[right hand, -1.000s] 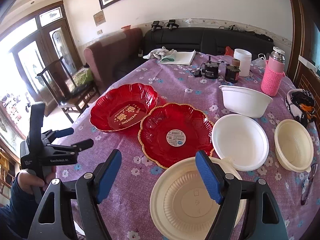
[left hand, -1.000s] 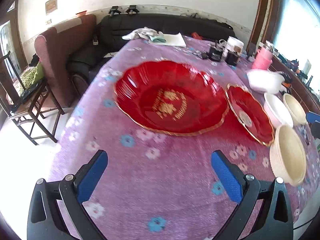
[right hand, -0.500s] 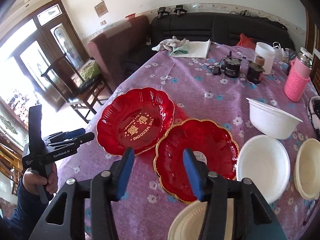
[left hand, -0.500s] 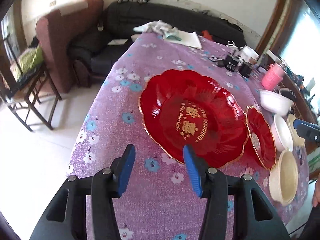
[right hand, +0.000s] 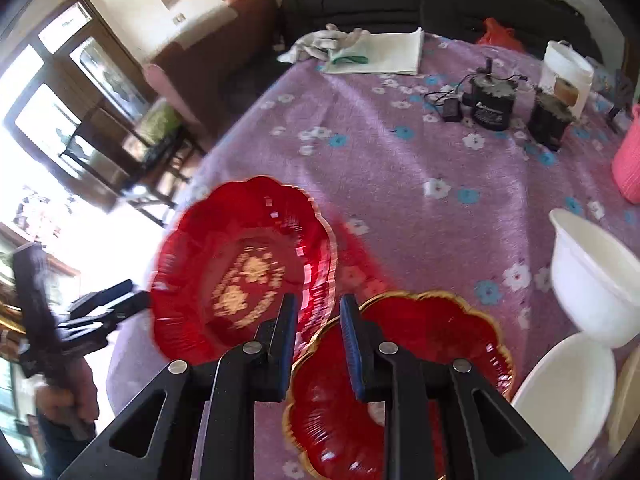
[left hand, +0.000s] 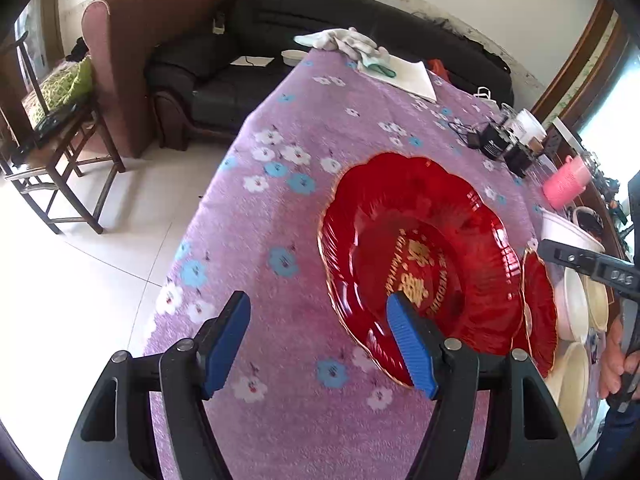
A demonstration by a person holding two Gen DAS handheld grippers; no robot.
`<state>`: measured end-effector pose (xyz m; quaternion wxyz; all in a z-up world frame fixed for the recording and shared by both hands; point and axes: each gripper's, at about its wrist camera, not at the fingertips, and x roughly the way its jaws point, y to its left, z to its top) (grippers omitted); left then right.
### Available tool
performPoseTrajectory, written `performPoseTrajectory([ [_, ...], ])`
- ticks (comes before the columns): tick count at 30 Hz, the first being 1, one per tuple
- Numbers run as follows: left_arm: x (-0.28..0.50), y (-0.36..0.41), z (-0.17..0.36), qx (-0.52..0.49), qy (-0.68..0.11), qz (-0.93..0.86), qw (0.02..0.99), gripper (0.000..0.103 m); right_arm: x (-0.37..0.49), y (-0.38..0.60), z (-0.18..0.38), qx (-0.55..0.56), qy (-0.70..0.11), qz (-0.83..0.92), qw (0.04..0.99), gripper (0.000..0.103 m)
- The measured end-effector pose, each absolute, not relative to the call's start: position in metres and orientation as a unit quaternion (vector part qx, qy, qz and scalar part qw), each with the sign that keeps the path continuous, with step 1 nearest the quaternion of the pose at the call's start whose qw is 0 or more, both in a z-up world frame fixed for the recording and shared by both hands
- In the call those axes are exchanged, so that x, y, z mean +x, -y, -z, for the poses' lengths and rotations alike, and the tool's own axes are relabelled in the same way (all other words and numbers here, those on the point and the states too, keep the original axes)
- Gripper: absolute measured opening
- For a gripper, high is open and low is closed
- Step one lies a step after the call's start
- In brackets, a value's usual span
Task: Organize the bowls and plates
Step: 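Move the left gripper to the large red wedding plate rim and grasp, then slide the large red plate across the cloth and open the left gripper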
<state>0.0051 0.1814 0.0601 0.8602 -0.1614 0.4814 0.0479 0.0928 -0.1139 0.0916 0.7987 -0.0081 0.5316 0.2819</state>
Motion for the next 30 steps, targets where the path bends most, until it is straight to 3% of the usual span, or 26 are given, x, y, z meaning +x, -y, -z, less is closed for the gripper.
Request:
performPoseTrajectory([
  [10,0.028,-0.18,-0.051,-0.149,-0.494,-0.041,0.856,0.068,0.113,0.094,-0.07,-0.041,-0.551,-0.272,0.787,0.024],
  [11,0.03,-0.18,-0.049,-0.147,-0.495,-0.042,0.856,0.064,0.114,0.093,-0.069,-0.044,-0.551,-0.268,0.789,0.024],
  [13,0.034,-0.18,-0.045,-0.148,-0.501,-0.045,0.851,0.038,0.116,0.091,-0.065,-0.047,-0.553,-0.265,0.789,0.024],
  [15,0.038,-0.179,-0.039,-0.153,-0.509,-0.039,0.846,0.027,0.118,0.09,-0.063,-0.052,-0.555,-0.261,0.788,0.024],
  [18,0.041,-0.175,-0.034,-0.15,-0.512,-0.035,0.845,0.021,0.119,0.09,-0.061,-0.044,-0.556,-0.263,0.787,0.024],
  [20,0.043,-0.173,-0.032,-0.152,-0.512,-0.032,0.845,0.01,0.118,0.089,-0.059,-0.042,-0.555,-0.267,0.786,0.024],
  [24,0.043,-0.17,-0.033,-0.148,-0.508,-0.034,0.848,0.01,0.113,0.085,-0.057,-0.042,-0.551,-0.27,0.789,0.016],
  [30,0.034,-0.176,-0.034,-0.15,-0.505,-0.044,0.849,0.01,0.1,0.075,-0.062,-0.052,-0.541,-0.273,0.793,0.016],
])
